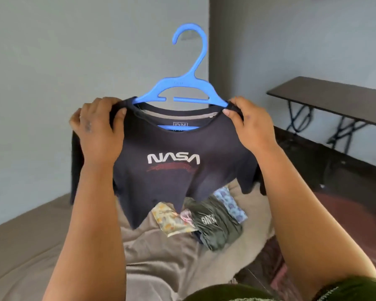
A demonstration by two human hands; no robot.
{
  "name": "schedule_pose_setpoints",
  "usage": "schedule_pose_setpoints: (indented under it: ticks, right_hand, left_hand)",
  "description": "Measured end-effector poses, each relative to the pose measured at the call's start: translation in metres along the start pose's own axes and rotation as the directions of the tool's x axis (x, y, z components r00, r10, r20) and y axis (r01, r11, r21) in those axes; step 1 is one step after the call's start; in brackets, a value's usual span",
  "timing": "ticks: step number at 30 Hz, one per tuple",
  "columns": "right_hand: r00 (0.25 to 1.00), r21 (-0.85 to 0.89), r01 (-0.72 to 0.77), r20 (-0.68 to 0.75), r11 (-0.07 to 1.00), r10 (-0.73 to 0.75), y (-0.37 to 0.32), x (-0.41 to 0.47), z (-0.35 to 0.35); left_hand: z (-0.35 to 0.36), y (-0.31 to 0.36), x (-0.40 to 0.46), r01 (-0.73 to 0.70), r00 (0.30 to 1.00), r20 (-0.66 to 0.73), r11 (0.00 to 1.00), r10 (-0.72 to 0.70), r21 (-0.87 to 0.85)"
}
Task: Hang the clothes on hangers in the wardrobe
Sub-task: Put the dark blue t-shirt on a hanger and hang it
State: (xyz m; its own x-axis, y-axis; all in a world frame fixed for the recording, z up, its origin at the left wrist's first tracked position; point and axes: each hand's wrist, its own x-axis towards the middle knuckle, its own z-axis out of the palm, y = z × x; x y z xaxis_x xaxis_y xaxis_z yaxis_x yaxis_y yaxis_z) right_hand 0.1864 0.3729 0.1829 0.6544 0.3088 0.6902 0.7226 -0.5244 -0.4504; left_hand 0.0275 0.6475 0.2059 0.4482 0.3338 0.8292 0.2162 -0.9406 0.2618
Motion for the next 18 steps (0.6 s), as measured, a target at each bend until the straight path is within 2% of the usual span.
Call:
schedule_pose_setpoints:
  ticks: [5,9,12,18]
  right_hand:
    - [0.993,-0.192,-0.119,-0.026,0.974,0.116,0.018,-0.068,-0.088]
    - [0.975,-0.33,-0.22,-0.061,0.918,0.212,0.04,-0.118,-0.166]
    - [0.953,-0.438,-0.301,-0.102,0.847,0.286,0.065,-0.156,-0.229]
    - [0.883,-0.517,-0.464,-0.204,0.719,0.423,0.125,-0.251,-0.364]
  left_hand:
    - [-0.003,0.075,-0.02,-0.083,0.995,0.039,0.984,0.091,-0.156]
    - [0.0,0.145,-0.034,-0.166,0.956,0.182,0.936,0.23,-0.31]
    - [0.003,0.206,-0.044,-0.198,0.878,0.3,0.852,0.374,-0.484]
    - [0.019,0.365,-0.094,-0.122,0.674,0.46,0.701,0.578,-0.703]
